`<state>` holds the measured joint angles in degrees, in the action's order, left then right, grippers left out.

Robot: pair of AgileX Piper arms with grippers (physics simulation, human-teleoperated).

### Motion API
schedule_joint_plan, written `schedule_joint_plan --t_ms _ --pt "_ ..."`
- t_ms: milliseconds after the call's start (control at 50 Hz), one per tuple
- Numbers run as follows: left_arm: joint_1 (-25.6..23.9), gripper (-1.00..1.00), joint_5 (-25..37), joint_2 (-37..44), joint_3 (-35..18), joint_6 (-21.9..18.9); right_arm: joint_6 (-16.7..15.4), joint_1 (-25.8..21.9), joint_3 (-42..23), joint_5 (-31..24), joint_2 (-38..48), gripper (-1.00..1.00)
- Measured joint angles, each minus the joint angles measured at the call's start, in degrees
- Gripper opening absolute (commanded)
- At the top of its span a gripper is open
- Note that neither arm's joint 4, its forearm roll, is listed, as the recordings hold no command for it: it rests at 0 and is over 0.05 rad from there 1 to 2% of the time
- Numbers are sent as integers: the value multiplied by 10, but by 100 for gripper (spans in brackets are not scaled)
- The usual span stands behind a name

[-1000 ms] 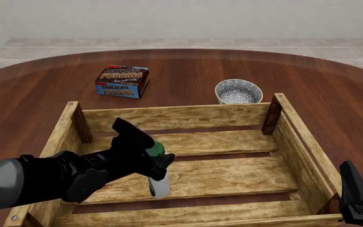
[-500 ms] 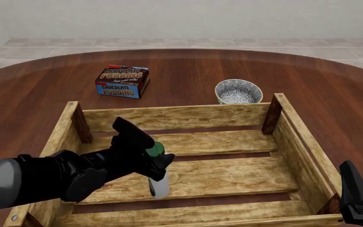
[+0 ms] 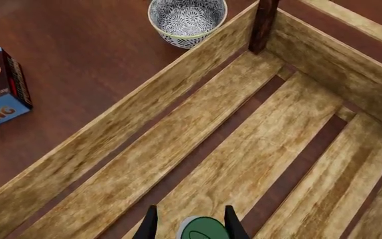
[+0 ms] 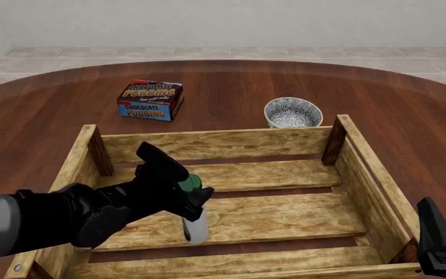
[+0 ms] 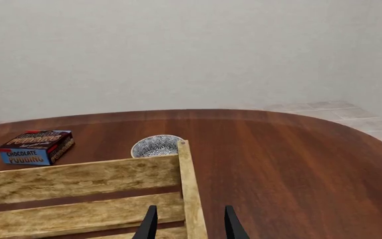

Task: Pick up the salad dressing and put it in the tray.

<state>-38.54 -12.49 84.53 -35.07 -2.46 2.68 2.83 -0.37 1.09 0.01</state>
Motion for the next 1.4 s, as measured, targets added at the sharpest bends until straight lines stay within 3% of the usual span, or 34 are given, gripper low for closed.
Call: schedule_joint_plan --t_ms 1400 --pt "-7 100 38 -61 -11 -16 1 1 -1 1 0 100"
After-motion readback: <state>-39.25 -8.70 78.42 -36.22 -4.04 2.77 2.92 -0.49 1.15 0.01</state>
